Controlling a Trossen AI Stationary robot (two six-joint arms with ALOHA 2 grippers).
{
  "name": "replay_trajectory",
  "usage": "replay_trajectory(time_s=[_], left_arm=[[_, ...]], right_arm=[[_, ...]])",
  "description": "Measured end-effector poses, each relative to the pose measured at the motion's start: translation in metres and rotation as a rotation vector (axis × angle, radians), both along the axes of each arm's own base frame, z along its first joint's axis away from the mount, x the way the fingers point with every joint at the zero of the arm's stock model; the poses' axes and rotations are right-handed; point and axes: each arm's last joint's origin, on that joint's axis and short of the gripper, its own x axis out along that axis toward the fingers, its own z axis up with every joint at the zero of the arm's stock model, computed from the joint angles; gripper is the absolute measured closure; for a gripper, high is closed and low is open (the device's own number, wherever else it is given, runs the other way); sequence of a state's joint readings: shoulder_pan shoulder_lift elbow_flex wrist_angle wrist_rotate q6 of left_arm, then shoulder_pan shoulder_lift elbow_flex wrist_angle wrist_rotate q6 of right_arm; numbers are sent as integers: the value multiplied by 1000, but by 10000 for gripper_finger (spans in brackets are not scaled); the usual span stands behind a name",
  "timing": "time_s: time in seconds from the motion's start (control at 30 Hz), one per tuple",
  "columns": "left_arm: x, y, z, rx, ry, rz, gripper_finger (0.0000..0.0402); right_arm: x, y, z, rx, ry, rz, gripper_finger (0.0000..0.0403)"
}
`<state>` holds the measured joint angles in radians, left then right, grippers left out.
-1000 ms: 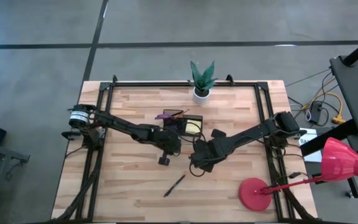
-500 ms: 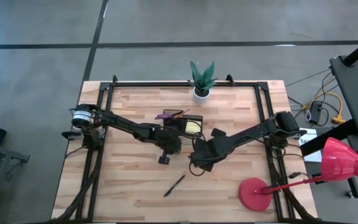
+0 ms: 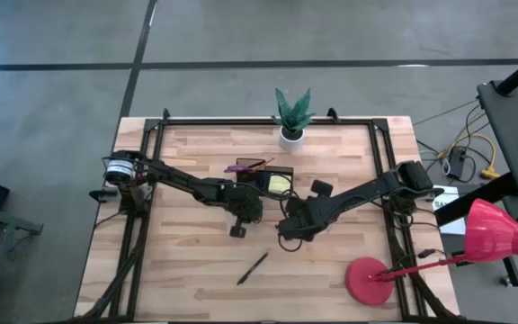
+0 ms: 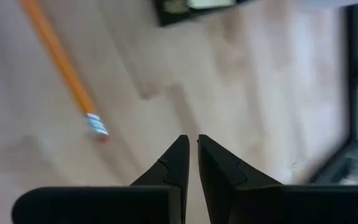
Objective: Pick and place office supplies into organizer
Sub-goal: Put the pencil into the desk organizer
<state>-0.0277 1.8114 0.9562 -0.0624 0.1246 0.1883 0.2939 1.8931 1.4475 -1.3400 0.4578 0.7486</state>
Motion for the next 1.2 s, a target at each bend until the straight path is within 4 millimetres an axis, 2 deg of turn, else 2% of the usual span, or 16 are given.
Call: replay_trajectory(time_s=[0.17, 0.23, 0.37, 0.47, 0.67, 0.9, 1.03, 1.2], left_arm=[[0, 0, 0, 0, 0, 1, 402], [0, 0, 0, 1, -1, 3, 402], [0, 0, 0, 1, -1, 3, 402], [0, 0, 0, 1, 0, 4, 402], [0, 0, -1, -11, 3, 22, 402], [0, 0, -1, -10, 3, 23, 402], [0, 0, -1, -10, 3, 23, 402], [0, 0, -1, -10, 4, 23, 402]], right_arm=[[-4, -3, 8, -16, 21, 43, 378], [-2, -3, 9, 50, 25, 92, 378], [8, -2, 6, 290, 36, 247, 378], [12, -7, 5, 336, 39, 304, 371], [16, -29, 5, 372, 43, 280, 315], [21, -33, 1, 423, 44, 398, 241], [20, -33, -8, 436, 40, 428, 223], [14, -33, -24, 471, 56, 415, 221]])
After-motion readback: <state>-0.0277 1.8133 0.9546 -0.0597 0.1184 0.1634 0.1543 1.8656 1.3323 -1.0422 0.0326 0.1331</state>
